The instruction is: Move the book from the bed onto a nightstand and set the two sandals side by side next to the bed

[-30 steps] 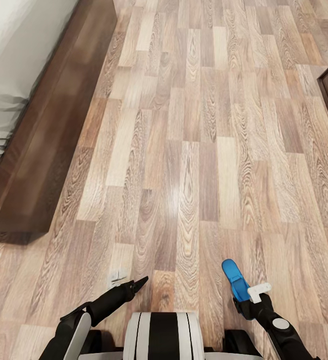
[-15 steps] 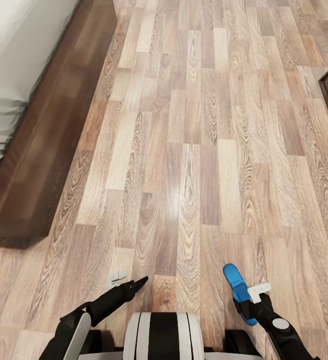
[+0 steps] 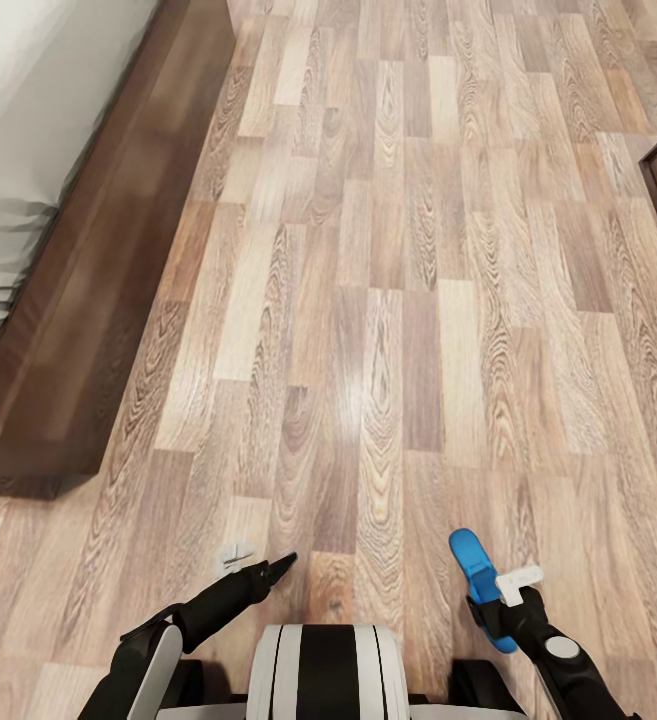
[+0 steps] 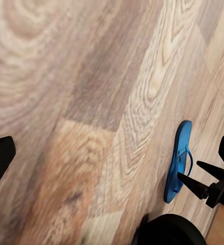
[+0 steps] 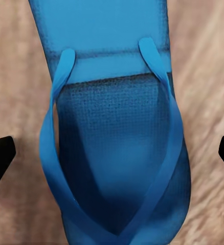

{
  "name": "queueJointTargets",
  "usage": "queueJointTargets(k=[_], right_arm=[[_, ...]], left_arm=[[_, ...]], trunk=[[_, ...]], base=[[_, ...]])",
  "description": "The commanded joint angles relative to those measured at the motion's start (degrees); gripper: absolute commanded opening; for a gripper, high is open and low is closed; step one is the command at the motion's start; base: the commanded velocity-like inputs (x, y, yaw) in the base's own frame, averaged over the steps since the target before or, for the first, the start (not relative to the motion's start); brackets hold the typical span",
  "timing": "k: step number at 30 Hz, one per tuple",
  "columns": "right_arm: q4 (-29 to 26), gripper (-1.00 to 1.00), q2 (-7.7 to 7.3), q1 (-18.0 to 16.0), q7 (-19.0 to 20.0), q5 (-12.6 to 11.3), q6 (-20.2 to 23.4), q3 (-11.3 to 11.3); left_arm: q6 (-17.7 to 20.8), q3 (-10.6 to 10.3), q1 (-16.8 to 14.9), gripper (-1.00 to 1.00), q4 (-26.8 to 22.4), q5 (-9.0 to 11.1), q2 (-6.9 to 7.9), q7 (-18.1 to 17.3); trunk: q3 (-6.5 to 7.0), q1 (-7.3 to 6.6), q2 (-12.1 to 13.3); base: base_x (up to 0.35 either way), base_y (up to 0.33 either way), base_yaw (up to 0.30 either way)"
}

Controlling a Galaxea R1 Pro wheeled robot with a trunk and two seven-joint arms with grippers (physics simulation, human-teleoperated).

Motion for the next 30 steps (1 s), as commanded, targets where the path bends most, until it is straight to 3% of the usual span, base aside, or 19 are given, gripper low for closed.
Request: queueJointTargets(k=[1, 17, 26, 30], right_arm=[[-0.1, 1.00, 0.03, 0.0, 0.4, 0.6, 0.2, -0.2], [-0.2, 1.00, 0.03, 0.0, 0.4, 0.6, 0.2, -0.2], [-0.2, 1.00, 0.03, 0.0, 0.4, 0.6, 0.2, -0.2], [-0.2, 1.00, 0.03, 0.0, 0.4, 0.6, 0.2, -0.2]], left_arm=[[0.5, 0.1, 0.0, 1.00, 0.0, 0.3, -0.05, -0.2], [0.4, 0.1, 0.0, 1.00, 0.0, 0.3, -0.05, -0.2], [0.4, 0.1, 0.0, 1.00, 0.0, 0.3, -0.05, -0.1], [0.4, 0.1, 0.0, 1.00, 0.0, 0.3, -0.05, -0.1]], trunk=[[-0.03, 0.00, 0.0], [-0.03, 0.00, 0.0], [-2.02, 0.23, -0.1], [-2.02, 0.23, -0.1]], base=[[0.068, 0.116, 0.000], [0.013, 0.022, 0.000], [0.000, 0.000, 0.000], [0.000, 0.000, 0.000]])
